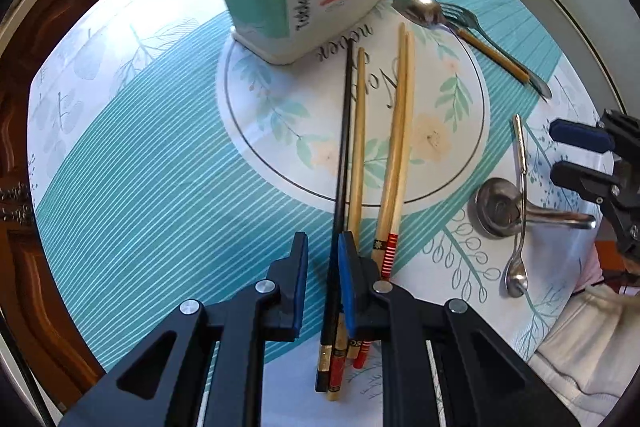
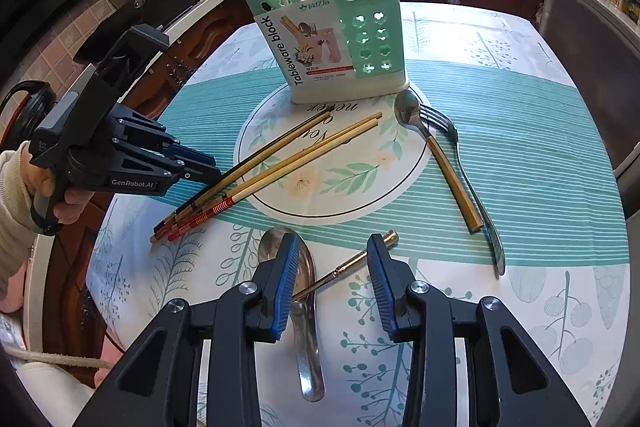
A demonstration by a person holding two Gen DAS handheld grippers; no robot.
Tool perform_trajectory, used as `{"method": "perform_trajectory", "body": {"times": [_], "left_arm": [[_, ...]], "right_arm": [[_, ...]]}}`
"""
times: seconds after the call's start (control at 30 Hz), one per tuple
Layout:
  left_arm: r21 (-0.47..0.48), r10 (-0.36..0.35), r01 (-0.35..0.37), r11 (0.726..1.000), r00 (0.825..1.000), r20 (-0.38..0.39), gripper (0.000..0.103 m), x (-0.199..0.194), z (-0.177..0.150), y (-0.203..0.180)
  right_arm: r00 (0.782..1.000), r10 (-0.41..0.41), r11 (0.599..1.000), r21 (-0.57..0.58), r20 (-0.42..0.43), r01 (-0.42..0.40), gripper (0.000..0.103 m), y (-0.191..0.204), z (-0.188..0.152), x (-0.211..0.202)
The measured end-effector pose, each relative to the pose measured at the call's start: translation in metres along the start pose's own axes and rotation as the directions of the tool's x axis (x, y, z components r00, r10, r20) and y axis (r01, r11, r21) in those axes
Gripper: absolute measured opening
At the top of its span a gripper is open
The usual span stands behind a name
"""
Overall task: Organize utensils
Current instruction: 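Lower the left tool to the pile and grasp a black chopstick, then grasp a wooden chopstick with the right tool while the left tool holds the black one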
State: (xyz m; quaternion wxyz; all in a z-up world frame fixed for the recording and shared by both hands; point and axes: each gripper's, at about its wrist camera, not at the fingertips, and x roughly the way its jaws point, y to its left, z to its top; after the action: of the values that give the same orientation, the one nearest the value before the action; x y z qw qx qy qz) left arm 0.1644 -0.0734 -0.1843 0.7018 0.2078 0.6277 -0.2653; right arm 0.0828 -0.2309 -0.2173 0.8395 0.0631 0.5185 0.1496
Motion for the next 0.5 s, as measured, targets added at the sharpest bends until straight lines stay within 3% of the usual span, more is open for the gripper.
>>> {"method": "perform_trajectory", "body": {"times": [0.1, 0.33, 0.5], "left_arm": [[0.039, 0.022, -0.021, 0.999, 1.0, -0.019, 0.013, 0.006, 0.002, -0.012], [0.01, 0.025, -0.024, 1.0, 0.999, -0.049, 0.012, 0.009, 0.012, -0.015], [-0.075, 0.001, -0.009, 0.997, 0.993, -0.114, 0.005, 0.01, 0.019, 0.003]], "right_arm": [[1.0, 0.005, 1.0, -0.006, -0.001, -0.005, 0.036, 0.003, 0.003, 0.0], [1.0, 0.016, 1.0, -0.011, -0.014, -0.016, 0.036, 0.009, 0.009, 0.0], [0.996, 0.072, 0.997, 0.037, -0.062, -0.07, 0.037, 0.015, 0.024, 0.007]]}}
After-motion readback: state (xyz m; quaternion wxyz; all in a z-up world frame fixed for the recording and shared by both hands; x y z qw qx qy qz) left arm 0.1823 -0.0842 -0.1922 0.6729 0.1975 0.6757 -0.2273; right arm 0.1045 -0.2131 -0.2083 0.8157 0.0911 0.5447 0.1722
